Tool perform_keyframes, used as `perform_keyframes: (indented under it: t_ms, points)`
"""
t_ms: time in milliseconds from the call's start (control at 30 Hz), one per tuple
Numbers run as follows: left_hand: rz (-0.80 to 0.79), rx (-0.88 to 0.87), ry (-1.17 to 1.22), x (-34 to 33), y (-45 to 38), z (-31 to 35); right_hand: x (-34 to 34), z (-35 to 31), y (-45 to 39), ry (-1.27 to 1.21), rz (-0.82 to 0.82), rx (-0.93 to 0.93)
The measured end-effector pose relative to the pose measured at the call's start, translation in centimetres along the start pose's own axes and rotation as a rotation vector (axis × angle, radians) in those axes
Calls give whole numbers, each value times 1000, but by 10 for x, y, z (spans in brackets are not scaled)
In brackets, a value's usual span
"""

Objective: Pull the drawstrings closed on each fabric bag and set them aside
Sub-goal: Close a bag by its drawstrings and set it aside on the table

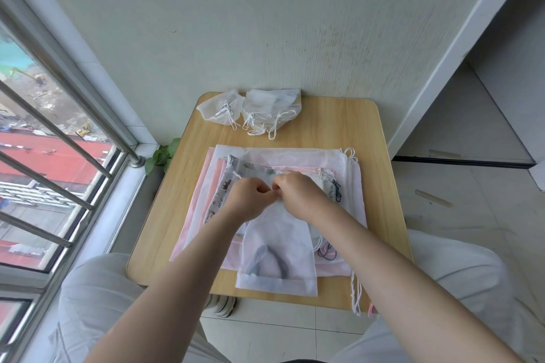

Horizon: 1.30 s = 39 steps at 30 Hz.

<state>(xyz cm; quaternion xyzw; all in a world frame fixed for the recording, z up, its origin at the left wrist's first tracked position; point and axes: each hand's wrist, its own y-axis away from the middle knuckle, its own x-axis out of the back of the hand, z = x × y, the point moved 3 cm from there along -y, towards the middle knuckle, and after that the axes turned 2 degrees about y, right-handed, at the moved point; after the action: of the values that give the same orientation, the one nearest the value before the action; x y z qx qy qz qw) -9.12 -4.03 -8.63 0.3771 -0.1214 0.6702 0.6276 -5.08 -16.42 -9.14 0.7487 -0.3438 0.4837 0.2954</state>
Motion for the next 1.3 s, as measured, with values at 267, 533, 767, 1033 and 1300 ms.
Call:
perform_keyframes:
  t_ms: [267, 533, 767, 1033, 1300]
  points:
    - [224, -261, -123, -8, 4, -9, 4, 15, -7, -822, -304, -384]
    - [265, -173, 52, -5, 8, -11, -5, 21, -1, -1253, -555, -593]
    - [76, -77, 311, -11, 11, -11, -3, 22, -1, -1243, -582, -536]
    - [3, -60, 233, -7, 6, -14, -8, 27, -1, -1288, -573, -478]
    - [43, -134, 46, -7, 3, -9, -4, 30, -1, -1178, -603, -379]
